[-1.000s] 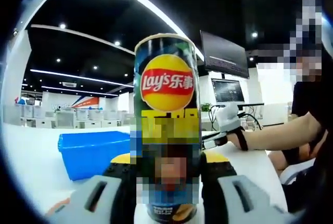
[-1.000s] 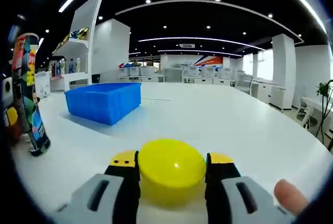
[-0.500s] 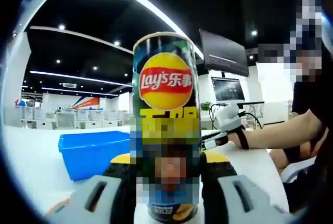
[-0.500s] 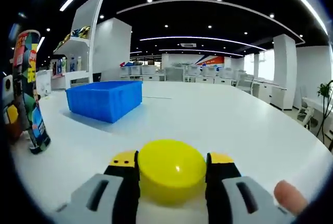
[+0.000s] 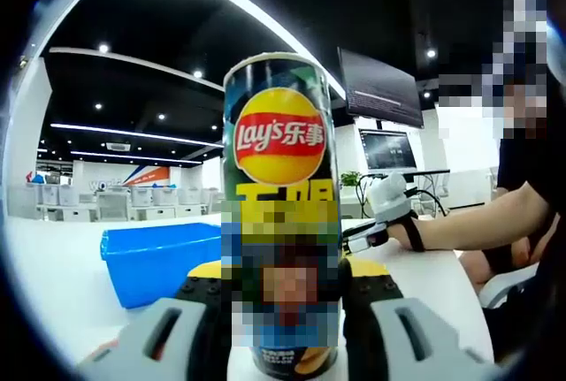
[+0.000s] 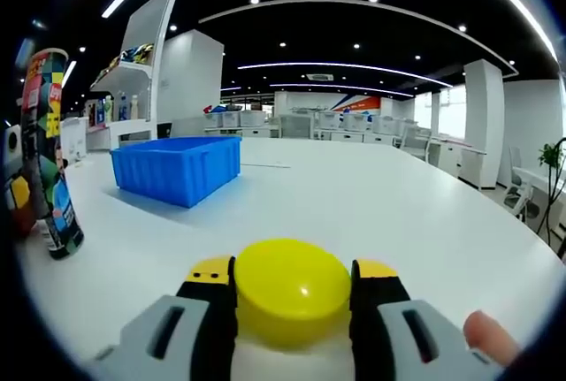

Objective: Open the lid of the chip container on the table, take out the chips, place them into the box in front of the container, and close the lid

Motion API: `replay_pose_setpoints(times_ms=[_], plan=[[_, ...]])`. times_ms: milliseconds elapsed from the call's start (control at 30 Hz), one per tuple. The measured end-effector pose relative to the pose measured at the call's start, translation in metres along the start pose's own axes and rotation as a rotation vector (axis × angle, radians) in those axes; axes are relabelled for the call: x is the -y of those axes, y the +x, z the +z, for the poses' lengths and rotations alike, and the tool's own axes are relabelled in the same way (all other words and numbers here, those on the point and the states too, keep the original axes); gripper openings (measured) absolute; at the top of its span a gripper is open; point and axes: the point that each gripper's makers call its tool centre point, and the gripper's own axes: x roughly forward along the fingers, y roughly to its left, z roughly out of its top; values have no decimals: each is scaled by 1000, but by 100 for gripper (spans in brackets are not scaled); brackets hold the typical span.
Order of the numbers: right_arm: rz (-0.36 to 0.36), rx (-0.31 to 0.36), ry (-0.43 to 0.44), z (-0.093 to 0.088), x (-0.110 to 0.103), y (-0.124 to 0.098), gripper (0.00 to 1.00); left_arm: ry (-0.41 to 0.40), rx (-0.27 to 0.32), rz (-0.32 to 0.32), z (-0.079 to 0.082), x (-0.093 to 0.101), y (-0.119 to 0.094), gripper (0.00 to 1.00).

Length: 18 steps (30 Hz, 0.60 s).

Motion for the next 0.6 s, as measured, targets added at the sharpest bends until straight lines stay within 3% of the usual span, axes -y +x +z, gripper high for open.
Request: replay_pose_setpoints(times_ms=[267,400,600], plan=[[11,32,-21,4,0,1,46,13,-2,3,0,0,0,48],[17,54,-13,7,-1,2,54,15,-3,4,0,1,0,48],[20,59,-9,8,-1,2,54,17,-4,4,-1,1,0,48]])
